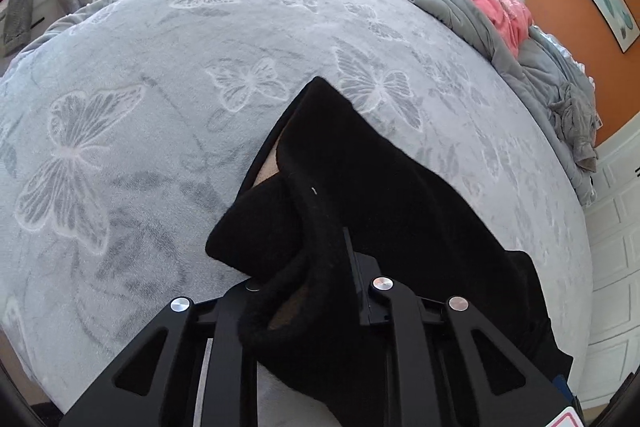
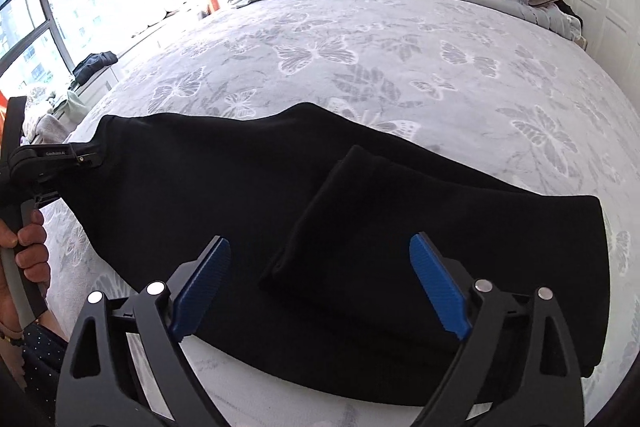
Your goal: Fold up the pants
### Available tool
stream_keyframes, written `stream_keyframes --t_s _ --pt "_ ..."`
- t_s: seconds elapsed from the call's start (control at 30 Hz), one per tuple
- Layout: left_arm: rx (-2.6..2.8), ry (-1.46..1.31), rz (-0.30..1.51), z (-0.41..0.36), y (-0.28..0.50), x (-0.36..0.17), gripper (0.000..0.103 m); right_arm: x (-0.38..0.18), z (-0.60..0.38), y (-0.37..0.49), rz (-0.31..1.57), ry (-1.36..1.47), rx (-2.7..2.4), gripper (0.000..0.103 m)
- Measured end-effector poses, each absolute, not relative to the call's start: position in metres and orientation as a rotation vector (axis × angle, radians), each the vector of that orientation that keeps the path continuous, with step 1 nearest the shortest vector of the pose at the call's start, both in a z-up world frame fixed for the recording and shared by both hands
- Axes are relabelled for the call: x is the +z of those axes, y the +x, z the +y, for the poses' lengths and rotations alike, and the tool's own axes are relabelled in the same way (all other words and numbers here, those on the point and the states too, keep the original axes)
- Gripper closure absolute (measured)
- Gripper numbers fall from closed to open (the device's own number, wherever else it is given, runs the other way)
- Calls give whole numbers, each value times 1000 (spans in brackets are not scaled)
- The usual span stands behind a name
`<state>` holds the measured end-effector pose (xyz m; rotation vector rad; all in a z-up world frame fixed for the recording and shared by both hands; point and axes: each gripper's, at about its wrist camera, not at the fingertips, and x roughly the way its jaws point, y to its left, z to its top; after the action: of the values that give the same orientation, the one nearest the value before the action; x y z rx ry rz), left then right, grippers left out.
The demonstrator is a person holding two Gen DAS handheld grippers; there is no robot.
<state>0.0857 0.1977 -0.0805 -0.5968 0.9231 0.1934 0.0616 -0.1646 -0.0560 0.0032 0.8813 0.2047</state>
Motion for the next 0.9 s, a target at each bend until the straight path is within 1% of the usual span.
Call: stream_keyframes --t_s 0.23,0.37,0.53,0.7,0.9 --pt "57 -466 772 136 72 -17 90 -47 -206 58 855 105 150 11" --pt "-34 -393 736 89 65 1 90 -48 -231 58 869 161 107 11" --pt "-109 -327 732 37 70 5 90 -46 -260 54 862 197 56 11" --pt "-164 -306 785 -6 83 -9 90 -43 -300 50 854 275 15 11" --pt "-160 -212 813 -51 86 -27 90 -44 -344 38 859 351 -30 11"
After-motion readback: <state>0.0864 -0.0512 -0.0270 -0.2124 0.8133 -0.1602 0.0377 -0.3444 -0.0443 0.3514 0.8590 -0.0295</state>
